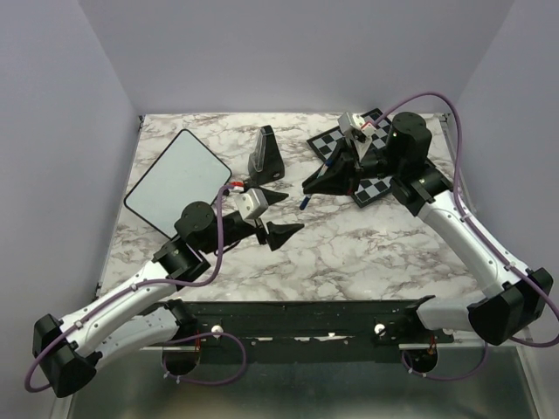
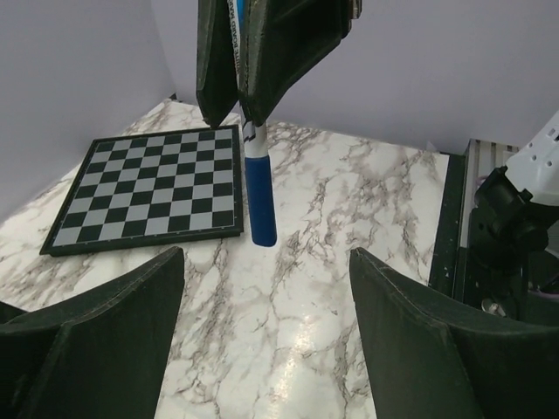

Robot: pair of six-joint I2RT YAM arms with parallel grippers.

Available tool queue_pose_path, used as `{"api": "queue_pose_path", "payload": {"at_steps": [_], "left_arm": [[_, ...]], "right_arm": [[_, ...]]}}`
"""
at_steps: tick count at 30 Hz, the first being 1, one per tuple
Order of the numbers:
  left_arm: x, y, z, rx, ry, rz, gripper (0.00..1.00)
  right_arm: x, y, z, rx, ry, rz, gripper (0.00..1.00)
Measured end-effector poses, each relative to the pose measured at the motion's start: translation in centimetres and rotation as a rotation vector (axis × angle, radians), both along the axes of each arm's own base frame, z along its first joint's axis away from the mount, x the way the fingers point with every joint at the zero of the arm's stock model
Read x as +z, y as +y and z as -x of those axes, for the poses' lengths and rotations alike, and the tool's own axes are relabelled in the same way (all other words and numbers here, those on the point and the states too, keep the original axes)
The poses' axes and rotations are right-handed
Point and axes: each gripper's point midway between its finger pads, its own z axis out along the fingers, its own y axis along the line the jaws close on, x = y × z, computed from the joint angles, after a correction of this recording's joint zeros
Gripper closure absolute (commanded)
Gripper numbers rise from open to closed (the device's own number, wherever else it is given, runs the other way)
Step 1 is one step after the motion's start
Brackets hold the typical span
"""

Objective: Write a sentence on the whiteboard
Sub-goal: Open the whiteboard marker at the center of the board.

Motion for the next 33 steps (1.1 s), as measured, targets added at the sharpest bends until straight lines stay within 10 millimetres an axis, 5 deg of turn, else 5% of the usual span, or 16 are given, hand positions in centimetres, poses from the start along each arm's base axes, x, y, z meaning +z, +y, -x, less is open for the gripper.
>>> {"api": "queue_pose_path", "payload": {"at_steps": [19,22,26,33], "left_arm": [[0.0,-2.6,-1.1,-0.056,0.044,-0.006,0.49],[-0.1,-3.0,-1.4,-0.059,0.054,-0.019,0.64],[-0.1,-3.6,-1.4,-0.084,0.070,-0.047,1.00],[0.0,-3.7,-1.4,-0.099,0.118,-0.108,1.00]], "right_arm": [[-1.5,0.2,0.6,0.061,0.061,0.010,0.99],[-1.7,0.2,0.7,0.066,0.066,0.012,0.99],[-1.7,0.3,0.6,0.065,0.062,0.010,0.99],[-1.6,0.2,0.5,0.067,0.029,0.001,0.94]]}}
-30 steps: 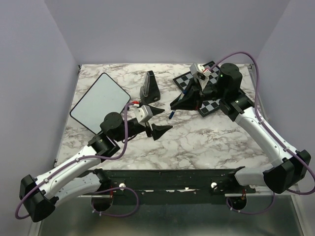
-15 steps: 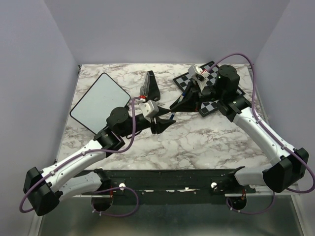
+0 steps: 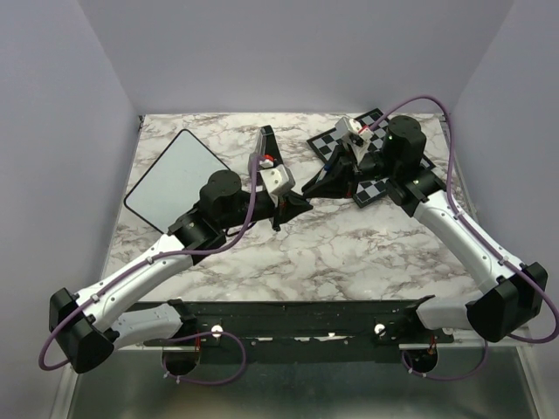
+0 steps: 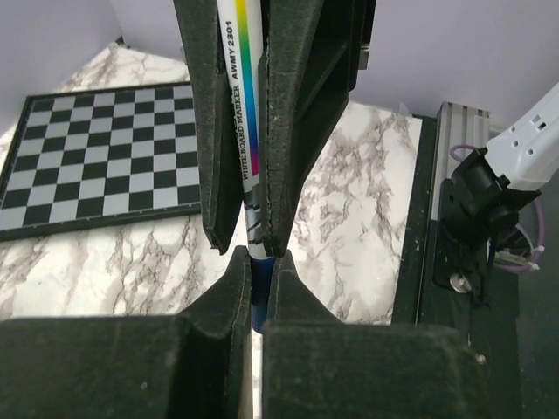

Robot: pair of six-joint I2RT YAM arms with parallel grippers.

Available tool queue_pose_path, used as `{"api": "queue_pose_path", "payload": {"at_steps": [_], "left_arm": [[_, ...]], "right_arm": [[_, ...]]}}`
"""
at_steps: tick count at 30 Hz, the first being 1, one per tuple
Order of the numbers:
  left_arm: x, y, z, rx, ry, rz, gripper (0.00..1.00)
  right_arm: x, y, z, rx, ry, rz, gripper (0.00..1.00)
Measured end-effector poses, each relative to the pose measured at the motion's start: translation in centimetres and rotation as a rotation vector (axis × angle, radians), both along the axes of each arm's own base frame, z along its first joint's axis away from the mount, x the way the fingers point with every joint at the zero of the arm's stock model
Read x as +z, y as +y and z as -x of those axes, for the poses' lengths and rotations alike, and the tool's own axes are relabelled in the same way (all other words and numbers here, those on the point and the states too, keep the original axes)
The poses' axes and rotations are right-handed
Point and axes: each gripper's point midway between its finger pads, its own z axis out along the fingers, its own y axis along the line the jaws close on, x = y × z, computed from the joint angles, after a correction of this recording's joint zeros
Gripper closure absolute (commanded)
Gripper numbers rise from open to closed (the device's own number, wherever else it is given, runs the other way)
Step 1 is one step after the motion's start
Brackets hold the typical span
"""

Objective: Write a sentence on the whiteboard
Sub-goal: Open the whiteboard marker at the center of the board.

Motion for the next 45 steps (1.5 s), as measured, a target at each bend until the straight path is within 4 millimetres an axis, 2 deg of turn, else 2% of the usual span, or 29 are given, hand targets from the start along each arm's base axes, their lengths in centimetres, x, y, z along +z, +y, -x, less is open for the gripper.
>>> {"api": "queue_pose_path", "payload": {"at_steps": [8,15,18,20,30,31,32,33,35,38,42,45], "left_arm": [[-0.6,0.2,0.0,-0.017,0.071,-0.093,1.00],[-1.4,0.6,0.2,-0.028,0.105,-0.124,1.00],[-1.4,0.6,0.2,-0.031,0.106,-0.128,1.00],[-1.5,0.7,0.2,-0.031,0.111,-0.132,1.00],[-1.3,0.7,0.2,-0.035,0.115,-0.125,1.00],[-1.3,0.8,0.2,-0.034,0.112,-0.123,0.96],[-1.2,0.8,0.2,-0.034,0.107,-0.118,0.77],[-1.1,0.9,0.2,-0.031,0.103,-0.113,0.64],[-0.9,1.2,0.4,-0.031,0.082,-0.100,0.44],[-0.9,1.9,0.9,-0.028,0.059,-0.090,0.36],[-1.5,2.8,1.4,-0.022,0.040,-0.092,0.35],[-2.0,3.0,1.5,-0.024,0.030,-0.103,0.38]], "right_arm": [[-0.7,-0.1,-0.2,-0.002,-0.002,0.015,0.80],[-1.9,0.0,0.0,0.014,0.025,0.042,0.74],[-2.4,0.2,0.1,0.028,0.045,0.054,0.79],[-2.5,0.2,0.1,0.031,0.047,0.057,0.99],[-2.4,0.3,0.0,0.032,0.029,0.055,0.99],[-2.3,0.3,0.0,0.032,0.028,0.054,1.00],[-2.2,0.3,0.0,0.031,0.026,0.053,1.00],[-2.1,0.3,0.0,0.030,0.024,0.052,0.99],[-1.9,0.4,0.1,0.031,0.021,0.051,0.99],[-1.8,0.4,0.3,0.034,0.031,0.054,1.00],[-1.9,0.4,0.3,0.022,0.048,0.062,1.00],[-1.9,0.4,0.2,0.014,0.064,0.067,0.99]]}}
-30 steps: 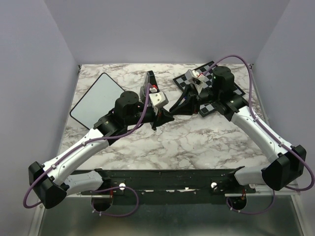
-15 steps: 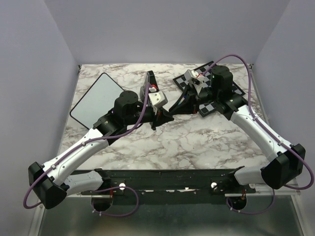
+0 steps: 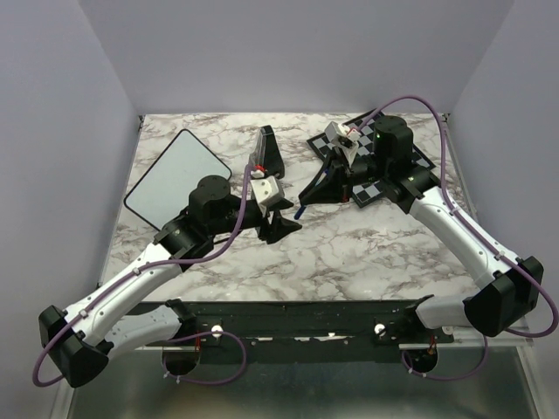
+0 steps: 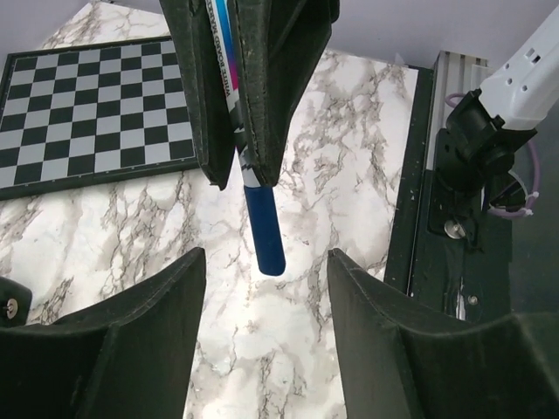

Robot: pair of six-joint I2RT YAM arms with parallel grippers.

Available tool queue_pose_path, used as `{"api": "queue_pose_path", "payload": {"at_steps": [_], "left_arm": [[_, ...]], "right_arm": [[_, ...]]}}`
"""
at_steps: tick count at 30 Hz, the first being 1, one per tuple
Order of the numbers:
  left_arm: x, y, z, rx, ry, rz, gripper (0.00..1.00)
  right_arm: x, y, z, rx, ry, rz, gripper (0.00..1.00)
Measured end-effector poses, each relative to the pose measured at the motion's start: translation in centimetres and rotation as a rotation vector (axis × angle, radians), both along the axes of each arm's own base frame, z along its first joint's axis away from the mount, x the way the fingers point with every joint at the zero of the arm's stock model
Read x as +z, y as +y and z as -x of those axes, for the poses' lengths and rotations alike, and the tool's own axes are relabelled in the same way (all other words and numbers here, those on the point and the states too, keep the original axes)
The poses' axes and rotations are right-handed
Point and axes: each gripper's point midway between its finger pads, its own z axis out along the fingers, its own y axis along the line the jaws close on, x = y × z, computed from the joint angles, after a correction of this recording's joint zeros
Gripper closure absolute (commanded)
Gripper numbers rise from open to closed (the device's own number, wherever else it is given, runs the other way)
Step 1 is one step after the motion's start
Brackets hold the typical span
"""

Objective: Write a sentence on the whiteboard
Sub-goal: Open the whiteboard marker at the center of the board.

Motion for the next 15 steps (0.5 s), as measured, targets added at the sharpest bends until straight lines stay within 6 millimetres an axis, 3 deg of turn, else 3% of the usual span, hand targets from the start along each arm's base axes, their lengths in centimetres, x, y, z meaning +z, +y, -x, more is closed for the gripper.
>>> {"api": "queue_pose_path", "payload": {"at_steps": [11,13,15], "left_arm": [[-2.2,-1.2,-1.2,-0.002,0.045,-0.039,0.71],[-2.3,-1.4,-1.2,-0.005,0.056,-0.036,0.71],[-2.4,-1.5,-1.2,-0.009,0.065,-0.032,0.63]], "right_arm": [[0.2,0.1,-0.1,-0.010,0.024,0.002,1.00],[0.2,0.0,-0.3,-0.017,0.022,0.001,0.99],[0.2,0.0,-0.4,-0.021,0.018,0.000,0.99]]}}
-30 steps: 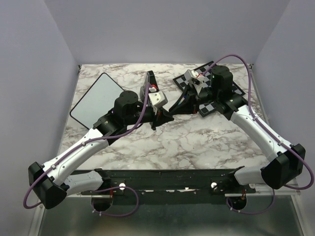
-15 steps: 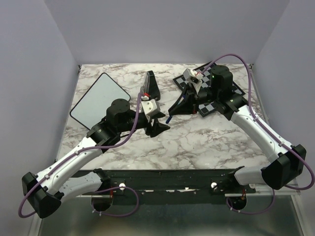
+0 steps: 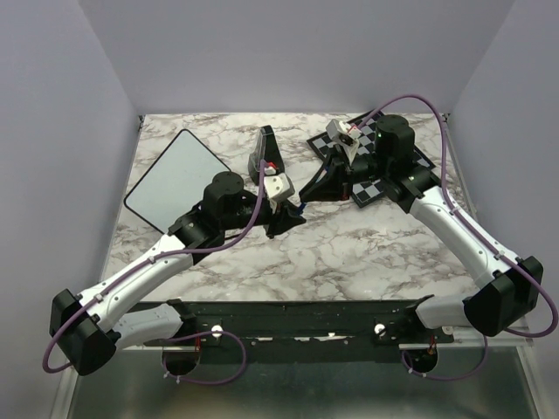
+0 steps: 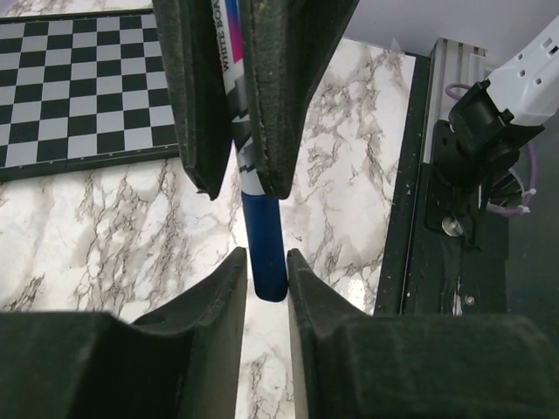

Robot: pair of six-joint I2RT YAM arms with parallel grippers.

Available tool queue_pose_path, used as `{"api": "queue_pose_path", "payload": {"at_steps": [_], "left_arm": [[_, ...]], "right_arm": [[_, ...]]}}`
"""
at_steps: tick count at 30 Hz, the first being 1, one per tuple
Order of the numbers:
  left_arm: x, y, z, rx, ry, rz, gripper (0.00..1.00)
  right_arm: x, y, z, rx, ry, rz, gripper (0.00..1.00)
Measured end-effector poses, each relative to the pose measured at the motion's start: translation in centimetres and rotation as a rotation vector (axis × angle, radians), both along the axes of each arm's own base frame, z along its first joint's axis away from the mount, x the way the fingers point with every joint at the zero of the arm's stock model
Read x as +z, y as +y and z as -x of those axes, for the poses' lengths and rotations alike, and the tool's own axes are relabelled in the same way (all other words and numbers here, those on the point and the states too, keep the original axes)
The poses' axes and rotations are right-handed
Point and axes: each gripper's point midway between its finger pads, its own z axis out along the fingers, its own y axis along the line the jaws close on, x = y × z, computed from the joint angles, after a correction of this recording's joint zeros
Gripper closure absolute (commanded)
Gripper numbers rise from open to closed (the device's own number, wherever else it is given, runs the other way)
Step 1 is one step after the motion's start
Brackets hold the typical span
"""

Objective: Write a sentence on the whiteboard
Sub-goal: Open the whiteboard marker at the center of the board, then place the pen cap at the center of the board.

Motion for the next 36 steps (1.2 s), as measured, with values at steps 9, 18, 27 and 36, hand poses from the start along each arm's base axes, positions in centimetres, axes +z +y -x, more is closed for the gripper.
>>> {"api": "queue_pose_path", "payload": {"at_steps": [9,18,27,36], "left_arm": [[1.7,-0.3,-0.1,0.006,-0.023,0.059,0.71],[2.0,-0.3,-0.6,0.022,-0.008,0.072,1.00],[0.7,-0.1,-0.8,0.017,-0.013,0.000,1.00],[-5.1,1.2,0.2,0.017,0.124,-0.114,1.00]], "right_arm": [[-0.3,0.1,-0.2,-0.001,0.011,0.005,1.00],[-0.5,0.2,-0.7,-0.017,0.007,0.007,1.00],[0.3,-1.4,-2.9,-0.099,0.057,0.010,0.99],[1.6,-4.3,-7.3,-0.295,0.050,0.000,1.00]]}}
